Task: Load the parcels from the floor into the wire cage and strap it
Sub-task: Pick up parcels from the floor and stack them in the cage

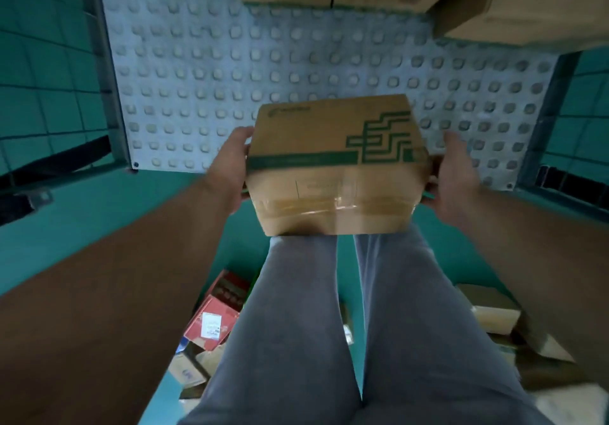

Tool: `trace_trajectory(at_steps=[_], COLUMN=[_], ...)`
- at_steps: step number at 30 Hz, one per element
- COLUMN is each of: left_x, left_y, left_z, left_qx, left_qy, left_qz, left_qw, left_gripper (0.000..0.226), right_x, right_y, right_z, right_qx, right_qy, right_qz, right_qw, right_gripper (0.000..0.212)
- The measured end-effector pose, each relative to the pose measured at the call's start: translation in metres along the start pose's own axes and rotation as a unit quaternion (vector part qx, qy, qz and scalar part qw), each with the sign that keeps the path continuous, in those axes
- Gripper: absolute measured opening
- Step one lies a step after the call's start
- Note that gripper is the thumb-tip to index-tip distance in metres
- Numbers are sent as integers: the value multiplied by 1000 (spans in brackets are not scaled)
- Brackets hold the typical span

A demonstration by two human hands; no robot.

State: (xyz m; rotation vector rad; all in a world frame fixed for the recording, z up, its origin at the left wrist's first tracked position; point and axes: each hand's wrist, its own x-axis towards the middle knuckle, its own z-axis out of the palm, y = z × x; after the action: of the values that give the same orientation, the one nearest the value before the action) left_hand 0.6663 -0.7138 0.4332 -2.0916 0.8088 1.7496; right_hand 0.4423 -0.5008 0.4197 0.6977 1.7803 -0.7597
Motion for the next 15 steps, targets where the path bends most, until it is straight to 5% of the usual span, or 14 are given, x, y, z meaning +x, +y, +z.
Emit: trace_trajectory(at_steps=[6,15], left_x=[-115,-296], left_y=[26,87], left_z=[33,87], left_qx=[29,106], left_qy=[-60,-148], left_qz=[41,200], left_qw=[997,963], left_gripper=[41,29], right_x=[-101,-197], right_y=[-40,-56], right_z=[-99,-247], right_qx=[-30,169], right_qy=[-8,-3], right_qz=[-29,-78], right_qw=[999,983], right_gripper=[52,84])
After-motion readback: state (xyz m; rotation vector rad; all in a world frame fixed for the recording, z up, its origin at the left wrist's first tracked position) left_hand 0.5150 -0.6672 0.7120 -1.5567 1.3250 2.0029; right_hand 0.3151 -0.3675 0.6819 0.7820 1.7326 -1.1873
